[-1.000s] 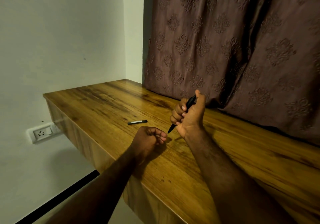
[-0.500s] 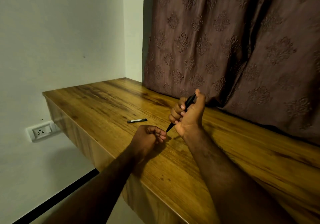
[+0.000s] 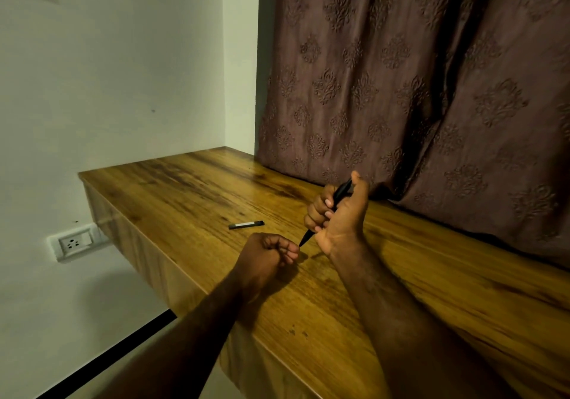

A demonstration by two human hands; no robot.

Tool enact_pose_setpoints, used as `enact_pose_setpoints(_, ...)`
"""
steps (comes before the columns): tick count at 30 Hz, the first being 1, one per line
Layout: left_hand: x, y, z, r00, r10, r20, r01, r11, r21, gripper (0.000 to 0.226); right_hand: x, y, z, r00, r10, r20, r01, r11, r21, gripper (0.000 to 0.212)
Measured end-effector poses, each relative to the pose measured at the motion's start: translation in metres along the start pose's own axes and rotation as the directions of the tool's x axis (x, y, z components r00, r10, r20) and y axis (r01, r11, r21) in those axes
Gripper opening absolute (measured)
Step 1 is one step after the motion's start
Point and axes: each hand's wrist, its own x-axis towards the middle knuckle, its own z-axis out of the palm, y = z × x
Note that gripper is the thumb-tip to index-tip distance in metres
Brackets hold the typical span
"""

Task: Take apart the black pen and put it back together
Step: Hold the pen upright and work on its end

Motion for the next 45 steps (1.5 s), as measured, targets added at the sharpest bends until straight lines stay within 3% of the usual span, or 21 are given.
enact_pose_setpoints(45,-0.0027,0.0042,-0.0001,0.999,-0.039,0.001,0.039,0.999,-0.005,0.026,-0.002,0.0059,0.0034,1.0,-0.008,0.008,0.008,1.0,0.008,0.058)
